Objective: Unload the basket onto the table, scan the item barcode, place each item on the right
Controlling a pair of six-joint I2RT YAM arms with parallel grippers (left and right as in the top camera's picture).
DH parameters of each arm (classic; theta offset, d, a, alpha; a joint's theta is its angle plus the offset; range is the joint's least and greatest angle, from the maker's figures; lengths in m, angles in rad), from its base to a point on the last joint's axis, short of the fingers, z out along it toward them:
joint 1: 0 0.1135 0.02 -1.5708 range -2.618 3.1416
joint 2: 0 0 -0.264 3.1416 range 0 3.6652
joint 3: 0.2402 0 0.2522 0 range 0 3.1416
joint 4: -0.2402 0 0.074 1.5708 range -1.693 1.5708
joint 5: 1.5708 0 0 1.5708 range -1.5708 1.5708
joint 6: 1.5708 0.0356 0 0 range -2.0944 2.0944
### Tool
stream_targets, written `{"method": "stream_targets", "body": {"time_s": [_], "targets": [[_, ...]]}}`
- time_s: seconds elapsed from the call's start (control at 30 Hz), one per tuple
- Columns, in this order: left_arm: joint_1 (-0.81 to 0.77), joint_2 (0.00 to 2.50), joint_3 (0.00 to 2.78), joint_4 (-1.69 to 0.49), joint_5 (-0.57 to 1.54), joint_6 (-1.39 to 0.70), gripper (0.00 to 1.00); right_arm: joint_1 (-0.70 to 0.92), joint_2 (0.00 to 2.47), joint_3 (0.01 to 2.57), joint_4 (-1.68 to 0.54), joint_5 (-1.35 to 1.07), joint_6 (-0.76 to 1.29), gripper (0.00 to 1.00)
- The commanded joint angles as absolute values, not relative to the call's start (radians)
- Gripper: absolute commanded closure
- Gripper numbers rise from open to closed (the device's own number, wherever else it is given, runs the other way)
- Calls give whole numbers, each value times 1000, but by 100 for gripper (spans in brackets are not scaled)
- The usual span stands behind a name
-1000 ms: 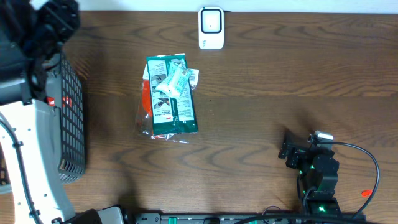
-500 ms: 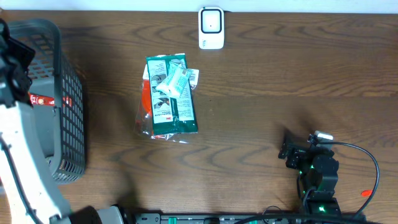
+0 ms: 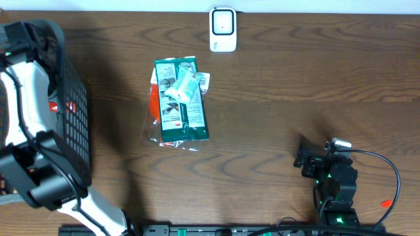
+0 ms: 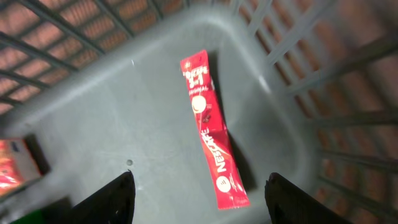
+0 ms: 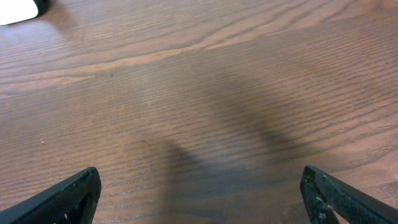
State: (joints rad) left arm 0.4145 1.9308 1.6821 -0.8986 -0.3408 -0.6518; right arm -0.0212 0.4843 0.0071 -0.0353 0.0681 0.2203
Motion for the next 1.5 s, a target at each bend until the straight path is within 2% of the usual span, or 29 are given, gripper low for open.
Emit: {"method": "stream_targets", "body": {"time_s": [0.0, 0.9, 1.2, 1.47], "targets": [[417, 1962, 1685, -904, -364, -694, 33, -19, 485, 6, -40, 78, 231, 1], [424, 2104, 1671, -882, -392, -744, 32, -19, 485, 6, -44, 78, 231, 1], [545, 2104, 1671, -852, -84, -859, 32, -19, 485, 6, -50, 78, 231, 1], [621, 2104, 1671, -850, -83, -808, 32, -19, 485, 6, -57, 78, 231, 1]]}}
